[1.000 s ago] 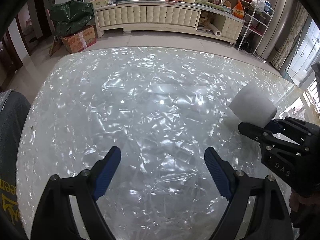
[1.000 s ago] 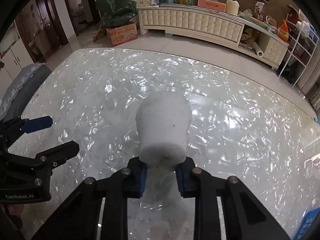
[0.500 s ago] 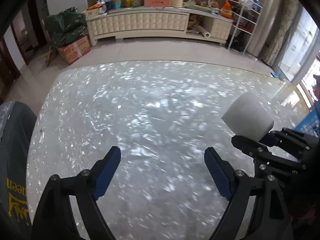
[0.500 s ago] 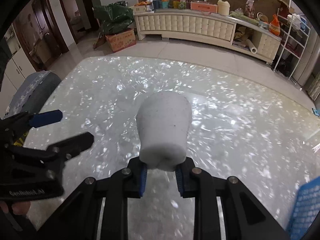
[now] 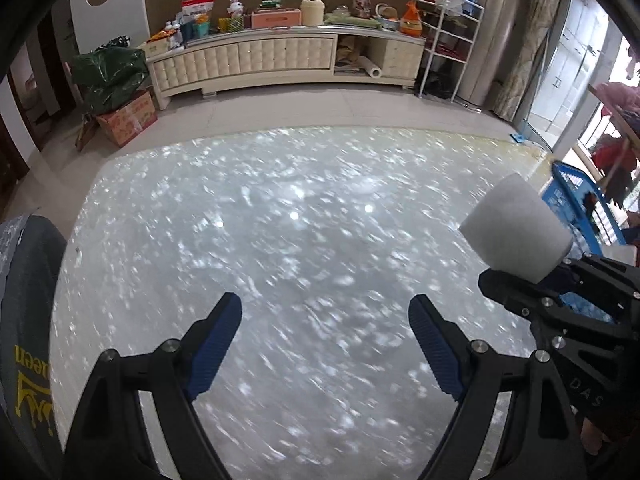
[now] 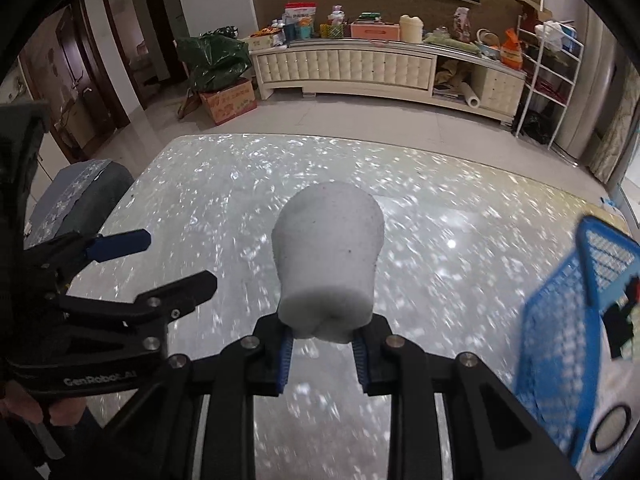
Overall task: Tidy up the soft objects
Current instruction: 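Lift the white sponge with the right gripper and carry it toward the basket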
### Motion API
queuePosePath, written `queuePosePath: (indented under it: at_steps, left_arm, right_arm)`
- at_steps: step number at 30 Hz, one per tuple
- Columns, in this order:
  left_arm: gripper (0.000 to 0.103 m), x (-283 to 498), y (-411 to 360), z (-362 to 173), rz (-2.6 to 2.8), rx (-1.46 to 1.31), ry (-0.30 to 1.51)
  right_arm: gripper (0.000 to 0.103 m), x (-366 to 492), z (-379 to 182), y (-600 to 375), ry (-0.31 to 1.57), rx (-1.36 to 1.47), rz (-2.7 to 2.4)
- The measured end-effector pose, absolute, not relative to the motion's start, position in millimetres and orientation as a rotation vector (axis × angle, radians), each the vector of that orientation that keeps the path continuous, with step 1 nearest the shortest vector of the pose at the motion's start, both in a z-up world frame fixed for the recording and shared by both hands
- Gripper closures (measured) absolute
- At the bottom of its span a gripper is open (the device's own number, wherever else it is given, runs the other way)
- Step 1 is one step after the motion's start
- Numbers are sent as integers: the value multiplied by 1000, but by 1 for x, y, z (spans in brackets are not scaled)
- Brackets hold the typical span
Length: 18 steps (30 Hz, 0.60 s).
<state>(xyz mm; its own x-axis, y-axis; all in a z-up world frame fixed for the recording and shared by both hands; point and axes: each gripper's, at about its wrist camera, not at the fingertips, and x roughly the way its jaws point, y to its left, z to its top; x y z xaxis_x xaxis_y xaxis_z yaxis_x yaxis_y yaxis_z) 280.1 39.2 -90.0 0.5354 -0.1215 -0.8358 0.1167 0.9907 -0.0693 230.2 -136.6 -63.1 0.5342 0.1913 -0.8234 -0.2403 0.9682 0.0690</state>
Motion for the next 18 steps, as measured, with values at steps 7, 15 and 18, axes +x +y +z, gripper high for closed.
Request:
queuePosePath:
  at_steps: [7, 15, 18]
  left_arm:
    - [19, 248, 7, -84, -176, -3, 1008]
    - [19, 218, -35, -52, -202, 46, 962]
    - [19, 208, -50, -43, -215, 54, 946]
  right_arm:
    - [80, 194, -54, -159, 971, -45, 231]
    - [78, 158, -34, -191, 932, -21, 200]
    - [78, 147, -28, -203, 915, -16, 182]
